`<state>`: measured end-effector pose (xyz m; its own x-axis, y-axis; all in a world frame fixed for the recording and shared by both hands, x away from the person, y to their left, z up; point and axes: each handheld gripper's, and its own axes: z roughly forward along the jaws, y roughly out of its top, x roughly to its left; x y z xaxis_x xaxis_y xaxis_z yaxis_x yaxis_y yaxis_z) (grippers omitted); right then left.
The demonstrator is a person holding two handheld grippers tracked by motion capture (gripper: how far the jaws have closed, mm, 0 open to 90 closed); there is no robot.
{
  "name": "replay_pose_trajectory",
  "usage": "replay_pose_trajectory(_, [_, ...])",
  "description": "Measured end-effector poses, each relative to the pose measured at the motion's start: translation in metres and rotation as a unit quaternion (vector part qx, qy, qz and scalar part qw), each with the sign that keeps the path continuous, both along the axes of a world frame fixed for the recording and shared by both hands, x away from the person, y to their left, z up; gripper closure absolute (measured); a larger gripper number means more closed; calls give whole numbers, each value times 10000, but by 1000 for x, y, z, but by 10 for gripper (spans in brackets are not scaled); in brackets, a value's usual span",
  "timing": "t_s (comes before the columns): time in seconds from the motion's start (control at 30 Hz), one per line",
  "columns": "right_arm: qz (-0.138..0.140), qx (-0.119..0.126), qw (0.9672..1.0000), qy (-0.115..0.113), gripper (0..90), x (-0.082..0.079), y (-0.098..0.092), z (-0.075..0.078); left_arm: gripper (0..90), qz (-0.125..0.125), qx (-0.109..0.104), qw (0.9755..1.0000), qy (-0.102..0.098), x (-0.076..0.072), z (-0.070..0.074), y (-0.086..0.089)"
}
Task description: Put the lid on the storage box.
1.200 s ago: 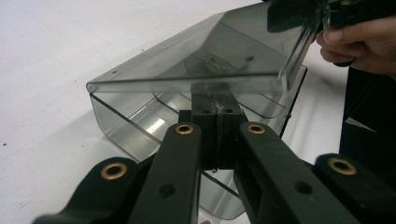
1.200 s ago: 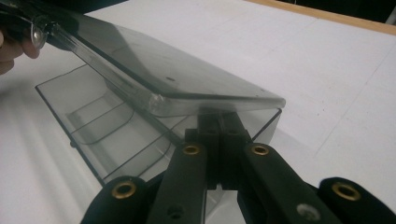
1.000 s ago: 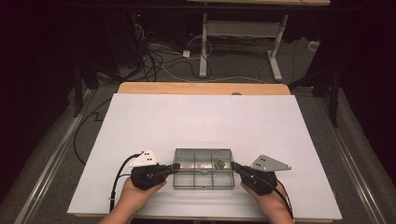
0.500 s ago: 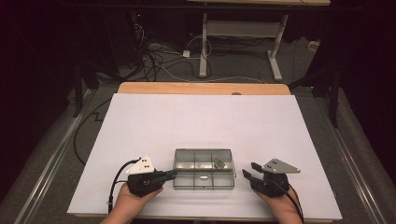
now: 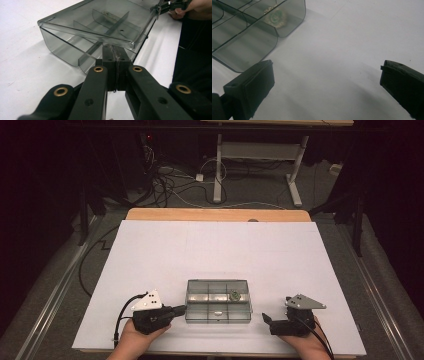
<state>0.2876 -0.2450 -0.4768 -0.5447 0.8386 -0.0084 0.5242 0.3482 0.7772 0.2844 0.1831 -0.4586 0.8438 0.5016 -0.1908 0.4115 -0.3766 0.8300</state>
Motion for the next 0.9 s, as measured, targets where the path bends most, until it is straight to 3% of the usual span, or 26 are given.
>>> replay_pose_trajectory(0.13, [-11, 55, 10000, -9, 0, 0, -1, 1, 873, 175, 18, 9998, 48, 5, -3, 7])
replay_pose_trajectory(0.27, [-11, 87, 10000, -26, 0, 1, -1, 1, 873, 356, 228, 9991, -22, 11, -7, 12])
replay_pose_trajectory(0.37, [-15, 108, 9999, -80, 0, 1, 0, 1, 873, 596, 406, 9974, -76, 17, -11, 19])
replay_pose_trajectory(0.47, [-8, 160, 9998, -133, 0, 1, -1, 2, 831, 926, 426, 9948, -30, 23, -14, 30])
replay_pose_trajectory(0.57, [-17, 189, 9997, -156, 0, 1, -1, 2, 814, 1072, 358, 9936, 19, 27, -15, 35])
replay_pose_trajectory(0.7, [-13, 190, 9997, -145, 0, 1, 0, 2, 626, 1152, 398, 9925, -46, 29, -17, 33])
replay_pose_trajectory(0.9, [3, 236, 9995, -202, 0, 0, 2, 3, 314, 1108, 497, 9926, 59, 33, -21, 29])
